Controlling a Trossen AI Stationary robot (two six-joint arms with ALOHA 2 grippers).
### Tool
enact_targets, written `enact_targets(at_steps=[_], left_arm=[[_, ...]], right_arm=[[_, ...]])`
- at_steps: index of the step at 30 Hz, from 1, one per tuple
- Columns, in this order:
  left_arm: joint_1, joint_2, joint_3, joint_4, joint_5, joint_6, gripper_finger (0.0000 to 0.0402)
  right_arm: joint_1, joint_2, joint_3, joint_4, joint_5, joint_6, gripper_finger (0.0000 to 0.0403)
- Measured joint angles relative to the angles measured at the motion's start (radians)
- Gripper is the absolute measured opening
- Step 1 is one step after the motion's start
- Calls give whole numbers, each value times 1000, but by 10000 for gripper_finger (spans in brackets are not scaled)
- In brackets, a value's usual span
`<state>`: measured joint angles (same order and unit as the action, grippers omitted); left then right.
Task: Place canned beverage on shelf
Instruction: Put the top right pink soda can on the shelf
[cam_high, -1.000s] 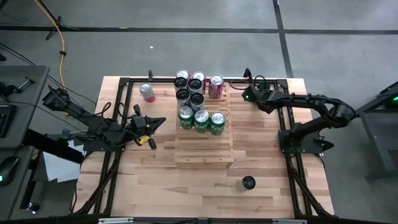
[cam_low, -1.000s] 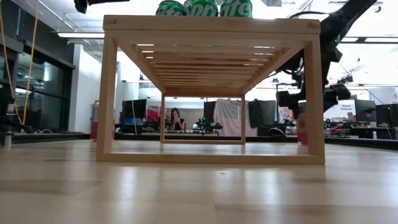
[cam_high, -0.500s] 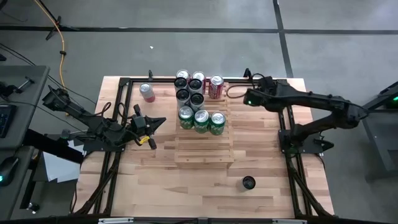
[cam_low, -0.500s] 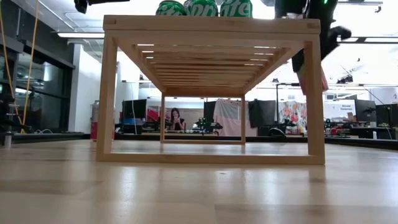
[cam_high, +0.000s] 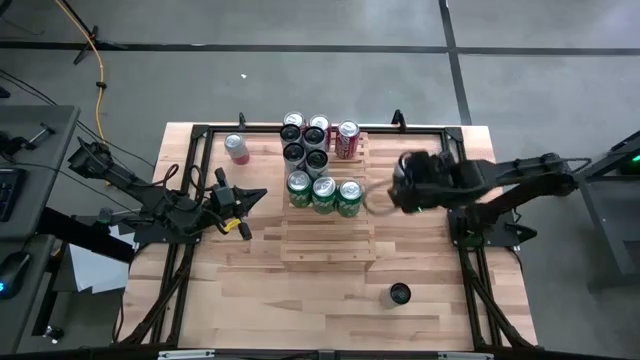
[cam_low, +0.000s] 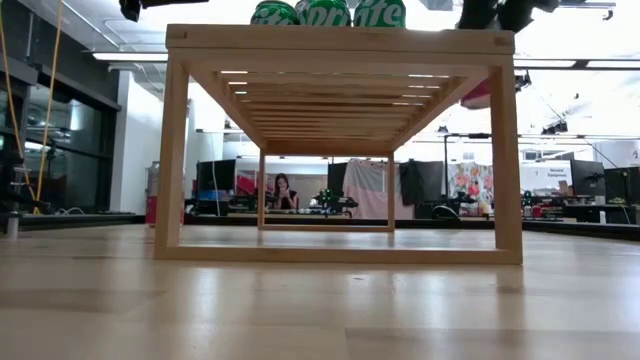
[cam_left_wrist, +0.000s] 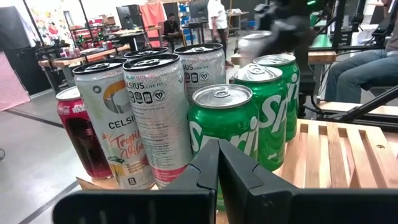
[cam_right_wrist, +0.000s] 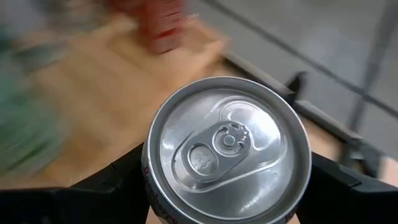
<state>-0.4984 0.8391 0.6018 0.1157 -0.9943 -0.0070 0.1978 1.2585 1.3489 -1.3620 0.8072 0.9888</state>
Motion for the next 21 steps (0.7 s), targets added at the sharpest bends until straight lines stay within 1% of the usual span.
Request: enact_targets(at_steps=[4,7,11,15,19,21], left_arm=[[0,0,0,0,0,-7,0],[0,0,0,0,0,-12,0],[1,0,0,0,0,-15,0],[1,0,0,1,0,-16,0],[1,0,0,10,0,-16,0],[1,0,0,18,0,-16,0]], right_arm=[[150,2,42,-3,-84,30,280],[264,12,64,6,-114,77,280],[397,47,71,121,-127,69,280],[470,112,71,341,-124,-66,280],[474,178,71,560,-113,-234,280],[461,204,71,638,-85,-295,280]])
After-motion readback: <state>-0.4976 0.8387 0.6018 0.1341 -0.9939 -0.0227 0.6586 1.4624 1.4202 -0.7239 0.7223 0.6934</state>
